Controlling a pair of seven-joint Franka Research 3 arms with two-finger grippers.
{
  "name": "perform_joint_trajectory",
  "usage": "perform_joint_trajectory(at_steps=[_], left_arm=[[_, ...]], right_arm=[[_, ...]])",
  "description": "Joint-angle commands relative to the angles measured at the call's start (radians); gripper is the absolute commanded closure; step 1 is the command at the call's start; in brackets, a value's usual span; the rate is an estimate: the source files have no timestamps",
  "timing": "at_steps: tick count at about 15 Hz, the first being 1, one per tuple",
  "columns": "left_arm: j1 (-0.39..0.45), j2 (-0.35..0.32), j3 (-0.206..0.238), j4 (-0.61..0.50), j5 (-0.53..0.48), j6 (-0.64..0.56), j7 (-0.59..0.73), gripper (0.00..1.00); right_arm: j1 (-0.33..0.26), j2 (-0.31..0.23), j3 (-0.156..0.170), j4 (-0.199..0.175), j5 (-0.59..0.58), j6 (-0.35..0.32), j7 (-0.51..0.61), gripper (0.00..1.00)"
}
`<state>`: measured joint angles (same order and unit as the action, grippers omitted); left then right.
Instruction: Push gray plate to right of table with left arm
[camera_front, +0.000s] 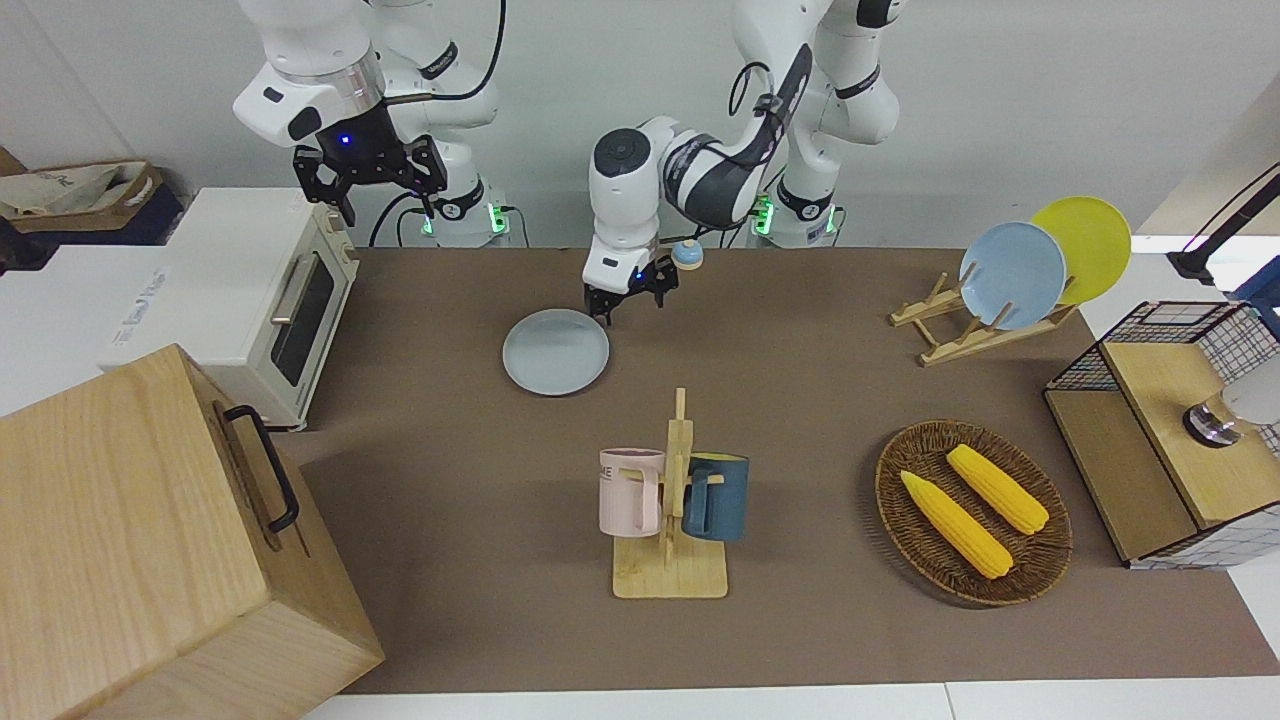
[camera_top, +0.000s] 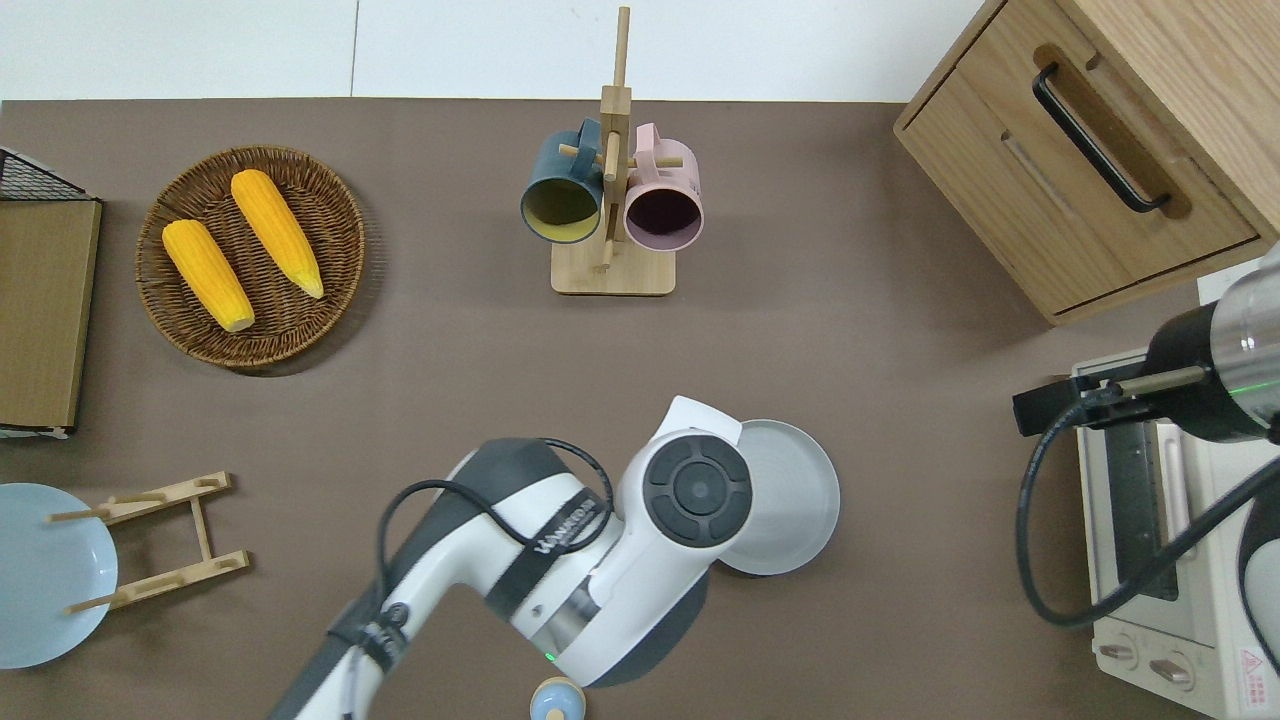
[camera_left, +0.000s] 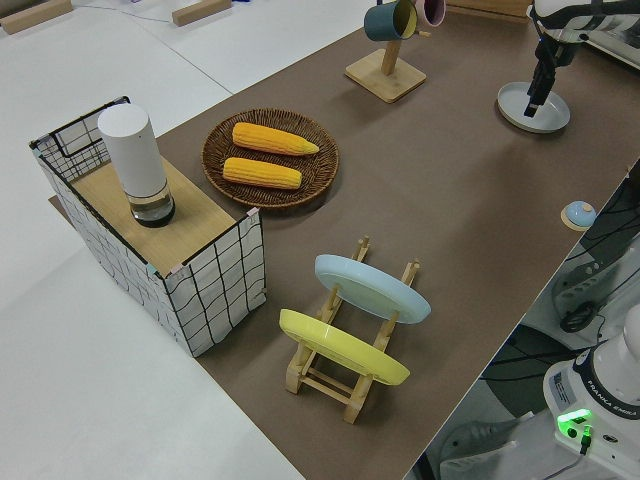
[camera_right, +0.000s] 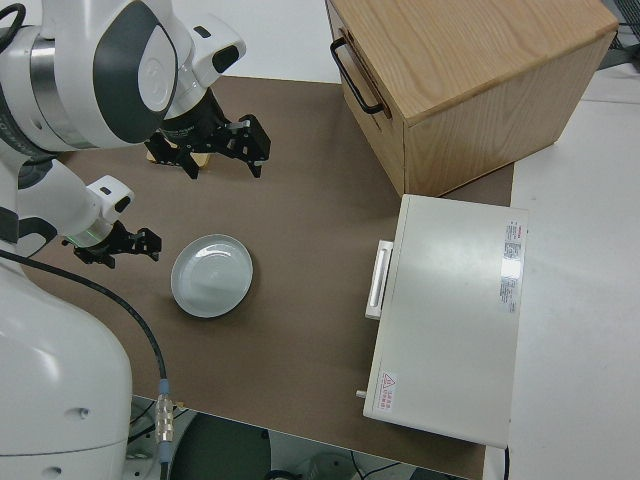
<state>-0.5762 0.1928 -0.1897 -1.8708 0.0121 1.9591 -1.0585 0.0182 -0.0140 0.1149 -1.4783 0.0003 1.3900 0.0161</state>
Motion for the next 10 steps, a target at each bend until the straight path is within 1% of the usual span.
perform_joint_trajectory(at_steps=[1, 3, 5, 6, 8, 10], left_arm=[[0.128, -0.163, 0.003, -0.024, -0.029, -0.149, 0.195, 0.0], [0.194, -0.225, 0.004, -0.024, -0.027, -0.195, 0.254, 0.0], [0.274, -0.259, 0.009, -0.019, -0.018, -0.238, 0.349, 0.0], [0.307, -0.269, 0.018, -0.004, -0.017, -0.27, 0.411, 0.0], [0.358, -0.273, 0.039, 0.056, -0.015, -0.374, 0.533, 0.0], [0.387, -0.273, 0.082, 0.11, -0.015, -0.42, 0.648, 0.0]], right_arm=[[-0.02, -0.003, 0.016, 0.009, 0.006, -0.016, 0.013, 0.017], [-0.02, -0.003, 0.017, 0.009, 0.004, -0.016, 0.013, 0.017], [-0.02, -0.003, 0.017, 0.009, 0.006, -0.016, 0.013, 0.017], [-0.02, -0.003, 0.017, 0.009, 0.006, -0.016, 0.013, 0.017], [-0.02, -0.003, 0.017, 0.009, 0.004, -0.016, 0.013, 0.017], [-0.02, -0.003, 0.017, 0.009, 0.006, -0.016, 0.013, 0.017]])
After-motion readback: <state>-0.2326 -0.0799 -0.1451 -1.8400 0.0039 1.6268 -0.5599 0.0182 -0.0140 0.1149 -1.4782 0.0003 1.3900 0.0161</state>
